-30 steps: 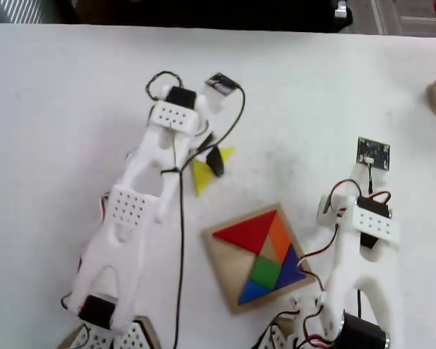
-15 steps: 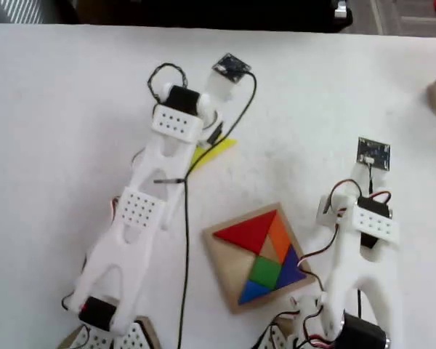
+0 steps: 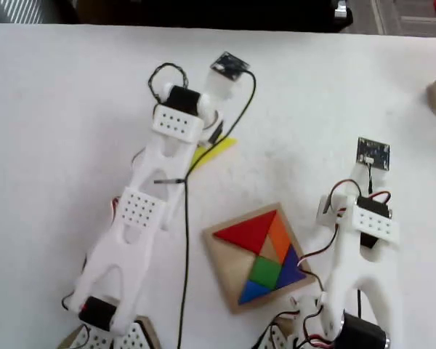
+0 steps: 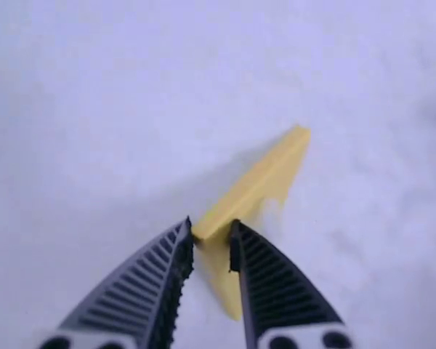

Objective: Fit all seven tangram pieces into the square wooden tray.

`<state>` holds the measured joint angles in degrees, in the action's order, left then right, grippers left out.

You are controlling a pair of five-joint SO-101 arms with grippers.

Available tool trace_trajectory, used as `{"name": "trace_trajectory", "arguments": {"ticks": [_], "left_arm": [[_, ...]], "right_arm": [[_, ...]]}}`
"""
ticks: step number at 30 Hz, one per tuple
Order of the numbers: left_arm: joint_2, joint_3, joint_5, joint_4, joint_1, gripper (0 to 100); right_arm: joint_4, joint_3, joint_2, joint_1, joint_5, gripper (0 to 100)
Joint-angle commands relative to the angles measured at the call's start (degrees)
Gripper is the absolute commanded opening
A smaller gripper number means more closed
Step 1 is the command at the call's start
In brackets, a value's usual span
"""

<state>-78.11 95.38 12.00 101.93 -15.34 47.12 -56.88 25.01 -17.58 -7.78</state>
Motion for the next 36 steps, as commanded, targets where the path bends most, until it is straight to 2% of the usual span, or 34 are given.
{"name": "trace_trajectory", "arguments": {"ticks": [1, 17, 24, 29, 36], "left_arm": [[0.2, 0.1, -4.0, 0.5, 0.1, 2], [2.9, -0.7, -8.2, 0.8, -0.7, 2], [13.4, -18.3, -8.3, 0.7, -1.7, 2], [18.9, -31.4, -8.2, 0.2, -5.0, 2], [19.3, -32.6, -8.2, -1.3, -3.7, 2]], "right_arm": [[0.0, 2.2, 0.1, 0.4, -0.8, 11.3], [0.0, 2.2, 0.1, 0.4, -0.6, 11.3], [0.0, 2.2, 0.1, 0.4, -0.6, 11.3], [0.0, 2.3, 0.1, 0.2, -0.6, 11.3], [0.0, 2.3, 0.1, 0.1, -0.6, 11.3]]}}
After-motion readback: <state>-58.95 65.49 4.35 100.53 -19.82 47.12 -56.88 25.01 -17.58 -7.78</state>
